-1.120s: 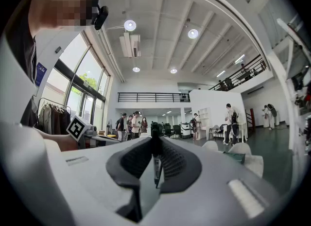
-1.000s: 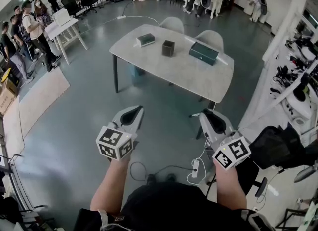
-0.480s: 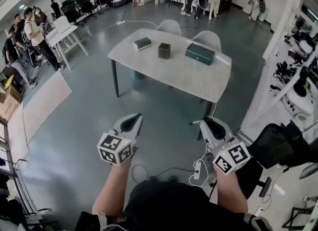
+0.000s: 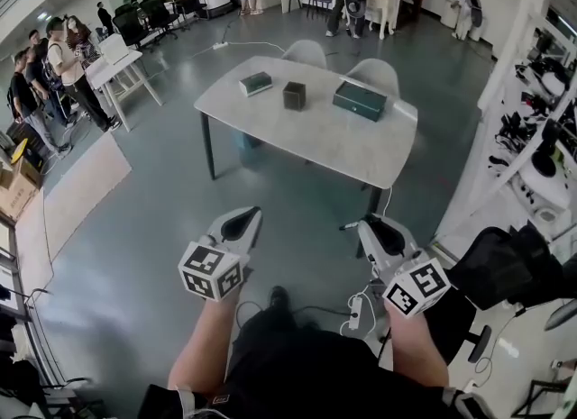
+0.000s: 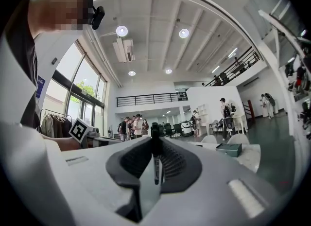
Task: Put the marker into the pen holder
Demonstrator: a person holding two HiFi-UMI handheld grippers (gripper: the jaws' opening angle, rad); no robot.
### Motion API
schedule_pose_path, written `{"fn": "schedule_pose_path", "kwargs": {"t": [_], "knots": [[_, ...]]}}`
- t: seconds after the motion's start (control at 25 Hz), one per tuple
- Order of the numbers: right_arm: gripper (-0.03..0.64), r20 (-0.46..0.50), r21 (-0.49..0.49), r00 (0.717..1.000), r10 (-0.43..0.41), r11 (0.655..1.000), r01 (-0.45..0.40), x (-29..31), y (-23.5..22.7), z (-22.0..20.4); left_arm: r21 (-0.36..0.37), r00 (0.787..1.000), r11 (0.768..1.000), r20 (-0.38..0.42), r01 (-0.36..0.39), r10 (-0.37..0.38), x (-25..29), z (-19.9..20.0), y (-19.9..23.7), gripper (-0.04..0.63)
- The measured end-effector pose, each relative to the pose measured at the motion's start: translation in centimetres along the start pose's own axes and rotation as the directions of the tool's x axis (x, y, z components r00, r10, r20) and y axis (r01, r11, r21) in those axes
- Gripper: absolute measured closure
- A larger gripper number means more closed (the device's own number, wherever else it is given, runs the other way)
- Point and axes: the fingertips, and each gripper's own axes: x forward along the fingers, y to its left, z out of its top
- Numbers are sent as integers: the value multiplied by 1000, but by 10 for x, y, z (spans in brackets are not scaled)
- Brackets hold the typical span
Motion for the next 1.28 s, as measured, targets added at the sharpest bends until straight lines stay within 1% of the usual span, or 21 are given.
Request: {"fn": "schedule_pose_path", "kwargs": {"t": [0.28,0.48,0.64,0.84,1.0,1.08,1.12,1.16,1.24,1.28], "knots": [[566,-14,3,1000,11,1000,-11,19,-13,-4,-18,1000,1000,13,4,-4,25,-2,12,584],[566,-25,-1,1000,2,1000,-3,51,-33,-6,-25,1000,1000,27,7,-6,52,1,40,584],[566,-42,-3,999,-1,1000,1,87,-48,-12,-26,999,1000,31,9,-8,76,3,75,584],[566,-71,5,997,-9,1000,9,150,-67,-19,-30,1000,1000,18,2,-1,111,3,134,584],[566,-105,-3,994,-9,1000,9,211,-79,-23,-6,1000,1000,8,-5,5,138,8,187,584],[566,-116,-8,993,-16,1000,15,241,-81,-23,30,1000,1000,0,-8,8,147,12,214,584],[566,-121,-8,992,-20,1000,20,255,-83,-22,69,1000,998,-8,-9,10,152,13,225,584],[566,-126,-6,992,-24,1000,24,267,-85,-21,129,1000,992,-18,-11,14,158,15,234,584],[566,-131,-5,991,-28,1000,28,292,-87,-21,269,999,963,-35,-13,23,168,18,252,584],[566,-130,-9,991,-29,1000,28,305,-89,-21,302,999,953,-39,-9,22,173,18,263,584]]}}
